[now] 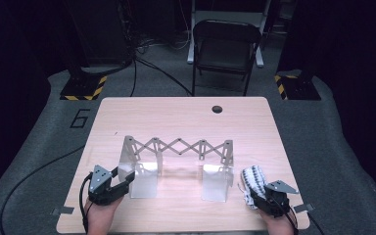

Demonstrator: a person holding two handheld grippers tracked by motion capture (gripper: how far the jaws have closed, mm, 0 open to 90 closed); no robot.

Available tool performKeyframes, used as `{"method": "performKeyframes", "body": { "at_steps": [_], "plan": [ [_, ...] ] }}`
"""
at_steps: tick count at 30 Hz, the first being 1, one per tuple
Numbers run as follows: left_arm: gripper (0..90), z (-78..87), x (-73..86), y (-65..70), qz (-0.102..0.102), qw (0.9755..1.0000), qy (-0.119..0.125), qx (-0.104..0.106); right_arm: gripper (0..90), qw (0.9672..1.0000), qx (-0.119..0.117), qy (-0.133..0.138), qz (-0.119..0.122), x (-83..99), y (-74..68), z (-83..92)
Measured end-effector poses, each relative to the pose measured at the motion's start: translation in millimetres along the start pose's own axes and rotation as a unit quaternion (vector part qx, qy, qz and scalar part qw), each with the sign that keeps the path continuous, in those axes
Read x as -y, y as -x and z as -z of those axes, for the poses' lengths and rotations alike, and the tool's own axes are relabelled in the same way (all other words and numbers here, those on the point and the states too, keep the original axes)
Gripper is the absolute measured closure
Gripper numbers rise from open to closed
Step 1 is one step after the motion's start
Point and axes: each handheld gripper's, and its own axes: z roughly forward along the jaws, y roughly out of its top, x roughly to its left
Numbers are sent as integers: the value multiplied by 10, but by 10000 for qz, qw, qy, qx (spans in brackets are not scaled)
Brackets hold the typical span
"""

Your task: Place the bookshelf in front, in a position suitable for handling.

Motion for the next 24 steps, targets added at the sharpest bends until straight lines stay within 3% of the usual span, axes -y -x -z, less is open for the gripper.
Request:
{"method": "performKeyframes", "body": {
  "at_steps": [1,3,5,6,10,11,12,13,14,15,16,17,18,19,20,21,22,24],
  "plan": [
    [433,-2,0,-1,-4,10000,-22,20,549,10000,0,0,0,0,0,0],
    [443,-19,4,-2,-35,10000,-21,47,631,9999,-119,15,56,-19,-57,-28],
    [451,-23,5,2,-32,10000,-19,49,640,9999,-136,26,98,-26,-65,-37],
    [454,-28,5,6,-77,9999,-15,81,652,9995,-271,-1,178,-46,-93,-58],
    [466,-39,14,12,-94,9999,-6,105,658,9982,-581,55,96,-82,-143,-64],
    [472,-40,15,10,-93,9999,-27,127,659,9972,-730,108,126,-91,-191,-54],
    [478,-43,18,9,-87,9999,-37,139,661,9960,-787,198,368,-118,-293,-32],
    [479,-43,18,9,-87,9999,-37,139,661,9960,-787,198,368,-118,-293,-32],
    [482,-45,21,7,-88,9999,-34,137,663,9940,-864,356,564,-159,-384,8],
    [483,-45,21,7,-88,9999,-34,137,663,9940,-864,356,564,-159,-384,8],
    [483,-45,22,6,-82,9999,-23,139,663,9922,-911,556,642,-224,-440,65],
    [483,-44,22,6,-79,9999,-18,140,663,9922,-911,556,642,-224,-440,65],
    [481,-42,22,8,-73,9999,-8,129,663,9896,-974,861,615,-302,-465,168],
    [481,-42,23,9,-72,9999,-3,124,663,9896,-974,861,615,-302,-465,168],
    [479,-44,27,9,-73,9999,-2,116,663,9859,-997,1233,540,-376,-481,294],
    [479,-44,27,9,-73,9999,-2,116,663,9859,-997,1233,540,-376,-481,294],
    [477,-48,30,6,-69,9999,4,99,662,9816,-1033,1517,529,-425,-481,396],
    [476,-47,30,2,-67,9999,-11,109,661,9805,-1075,1553,536,-433,-479,414]
  ]
}}
